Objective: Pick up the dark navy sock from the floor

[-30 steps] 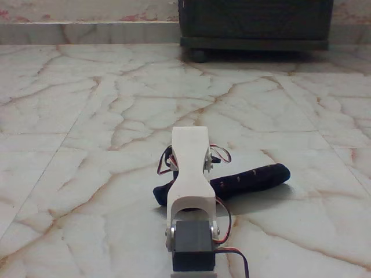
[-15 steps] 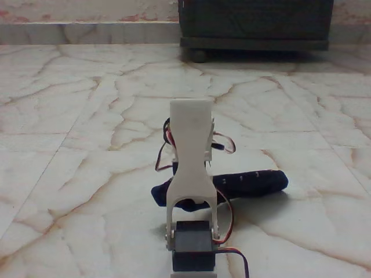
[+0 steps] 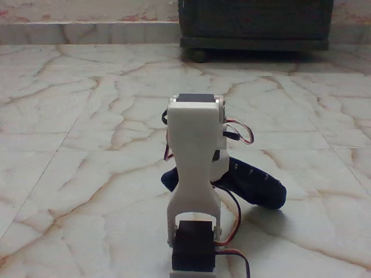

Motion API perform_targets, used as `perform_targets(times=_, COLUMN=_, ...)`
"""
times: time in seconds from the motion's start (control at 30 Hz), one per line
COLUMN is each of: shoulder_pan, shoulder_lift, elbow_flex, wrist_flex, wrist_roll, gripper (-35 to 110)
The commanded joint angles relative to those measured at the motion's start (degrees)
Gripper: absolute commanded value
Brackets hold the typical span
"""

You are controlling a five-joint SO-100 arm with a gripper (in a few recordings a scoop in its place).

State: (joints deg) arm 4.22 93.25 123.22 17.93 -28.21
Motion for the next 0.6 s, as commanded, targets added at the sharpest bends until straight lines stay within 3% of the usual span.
perform_targets(times=0.0, shoulder_pan=0.4, shoulder_lift=8.5, elbow_flex=6.7, wrist_flex=-1.2, wrist_roll=-3.5, gripper=0)
perform_targets(times=0.23, shoulder_pan=0.7, shoulder_lift=25.8, elbow_flex=22.6, wrist_flex=-2.8, wrist_roll=-14.1, gripper=0)
perform_targets(times=0.57, shoulder_pan=1.3, shoulder_lift=43.6, elbow_flex=37.3, wrist_flex=-5.1, wrist_roll=-21.5, gripper=0)
